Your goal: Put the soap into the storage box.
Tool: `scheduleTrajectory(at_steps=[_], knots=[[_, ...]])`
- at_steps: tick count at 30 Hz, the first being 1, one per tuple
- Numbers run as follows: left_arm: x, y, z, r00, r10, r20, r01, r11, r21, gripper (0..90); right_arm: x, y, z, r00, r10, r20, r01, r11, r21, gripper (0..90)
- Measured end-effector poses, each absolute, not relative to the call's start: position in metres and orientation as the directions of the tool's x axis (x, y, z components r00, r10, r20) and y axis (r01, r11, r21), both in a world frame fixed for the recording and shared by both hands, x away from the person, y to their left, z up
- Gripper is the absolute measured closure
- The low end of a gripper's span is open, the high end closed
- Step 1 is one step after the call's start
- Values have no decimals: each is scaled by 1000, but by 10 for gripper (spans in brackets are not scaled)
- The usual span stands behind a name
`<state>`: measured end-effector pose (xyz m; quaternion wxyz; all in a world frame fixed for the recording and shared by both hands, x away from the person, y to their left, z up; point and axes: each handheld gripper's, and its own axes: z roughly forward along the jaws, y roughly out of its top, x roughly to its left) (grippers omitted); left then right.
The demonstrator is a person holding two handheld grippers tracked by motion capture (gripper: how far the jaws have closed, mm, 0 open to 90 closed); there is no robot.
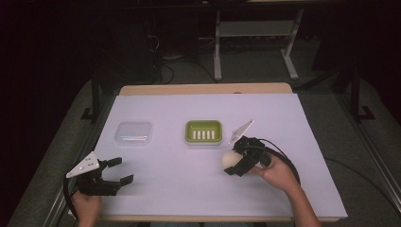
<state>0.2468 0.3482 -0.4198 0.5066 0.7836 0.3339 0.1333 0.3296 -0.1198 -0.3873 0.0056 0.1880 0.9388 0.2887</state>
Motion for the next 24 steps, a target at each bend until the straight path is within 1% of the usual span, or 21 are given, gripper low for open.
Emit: scheduleTrajectory(at_steps=[14,24], knots=[[247,348,-419,744,656,-126,385,-267,884,133,344,-112,-375,-933,345,104,340,747,570,230],[246,348,-419,745,654,-130,383,-260,887,132,358,-106,-368,-931,347,116,349,751,560,230]])
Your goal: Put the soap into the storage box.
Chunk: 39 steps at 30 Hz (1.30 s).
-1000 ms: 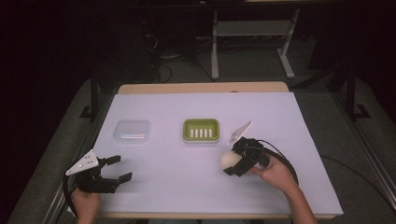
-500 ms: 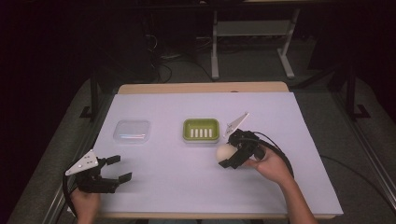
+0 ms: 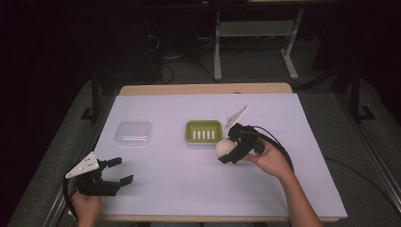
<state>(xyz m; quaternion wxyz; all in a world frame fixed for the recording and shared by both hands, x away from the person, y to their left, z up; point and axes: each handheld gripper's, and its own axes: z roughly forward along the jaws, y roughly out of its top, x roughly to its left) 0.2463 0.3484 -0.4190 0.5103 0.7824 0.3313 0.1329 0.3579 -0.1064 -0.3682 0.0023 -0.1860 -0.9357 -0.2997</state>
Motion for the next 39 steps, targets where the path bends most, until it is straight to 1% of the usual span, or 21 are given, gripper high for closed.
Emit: scheduleTrajectory(at_steps=[21,39], knots=[[246,349,-419,740,660,-128,385,-260,885,132,377,-88,-350,-938,324,123,334,754,566,230],[246,350,-419,741,660,-126,383,-260,886,132,395,-73,-335,-942,318,104,319,762,563,230]])
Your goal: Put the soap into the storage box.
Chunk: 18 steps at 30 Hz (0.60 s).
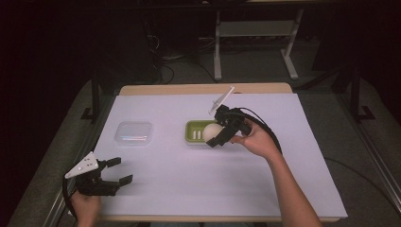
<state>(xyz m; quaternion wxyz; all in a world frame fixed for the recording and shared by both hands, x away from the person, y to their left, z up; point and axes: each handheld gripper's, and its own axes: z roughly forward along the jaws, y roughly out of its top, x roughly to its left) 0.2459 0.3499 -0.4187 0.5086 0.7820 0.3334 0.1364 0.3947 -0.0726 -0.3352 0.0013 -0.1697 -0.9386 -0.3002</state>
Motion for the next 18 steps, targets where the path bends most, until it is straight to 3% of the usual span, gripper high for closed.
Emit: scheduleTrajectory(at_steps=[18], knots=[[246,351,-419,735,665,-131,387,-253,887,132,414,-64,-328,-934,339,113,341,753,563,230]])
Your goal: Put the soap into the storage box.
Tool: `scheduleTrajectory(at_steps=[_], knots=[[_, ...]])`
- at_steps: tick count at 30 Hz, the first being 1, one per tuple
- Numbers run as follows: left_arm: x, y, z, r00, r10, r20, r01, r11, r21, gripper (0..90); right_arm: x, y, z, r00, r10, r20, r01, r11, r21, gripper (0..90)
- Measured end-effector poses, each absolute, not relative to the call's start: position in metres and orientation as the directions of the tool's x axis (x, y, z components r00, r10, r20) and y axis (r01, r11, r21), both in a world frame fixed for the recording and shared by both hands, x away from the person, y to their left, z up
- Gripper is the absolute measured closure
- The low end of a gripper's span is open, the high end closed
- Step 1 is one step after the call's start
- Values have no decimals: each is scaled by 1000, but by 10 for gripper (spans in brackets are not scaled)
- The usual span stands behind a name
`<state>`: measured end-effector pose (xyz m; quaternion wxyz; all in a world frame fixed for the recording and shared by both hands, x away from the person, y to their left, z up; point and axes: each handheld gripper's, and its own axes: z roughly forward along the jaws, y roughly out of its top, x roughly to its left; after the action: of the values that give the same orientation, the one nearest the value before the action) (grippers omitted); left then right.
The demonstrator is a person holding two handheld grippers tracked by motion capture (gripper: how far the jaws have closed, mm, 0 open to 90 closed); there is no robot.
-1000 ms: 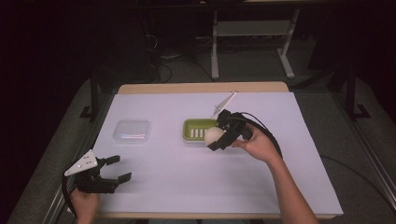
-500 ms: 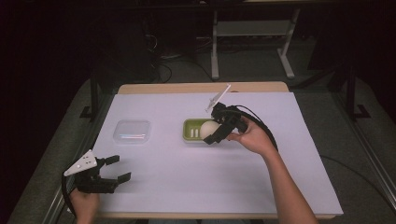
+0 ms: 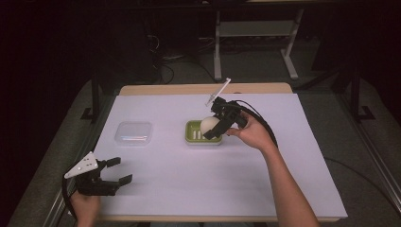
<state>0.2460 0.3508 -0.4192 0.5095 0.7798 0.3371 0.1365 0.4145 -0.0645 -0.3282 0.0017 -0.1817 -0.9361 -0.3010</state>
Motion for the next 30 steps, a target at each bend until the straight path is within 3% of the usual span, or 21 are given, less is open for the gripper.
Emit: scheduleTrajectory(at_steps=[30], knots=[[246,352,-419,737,664,-130,386,-255,886,132,442,-54,-347,-911,395,120,393,742,543,230]])
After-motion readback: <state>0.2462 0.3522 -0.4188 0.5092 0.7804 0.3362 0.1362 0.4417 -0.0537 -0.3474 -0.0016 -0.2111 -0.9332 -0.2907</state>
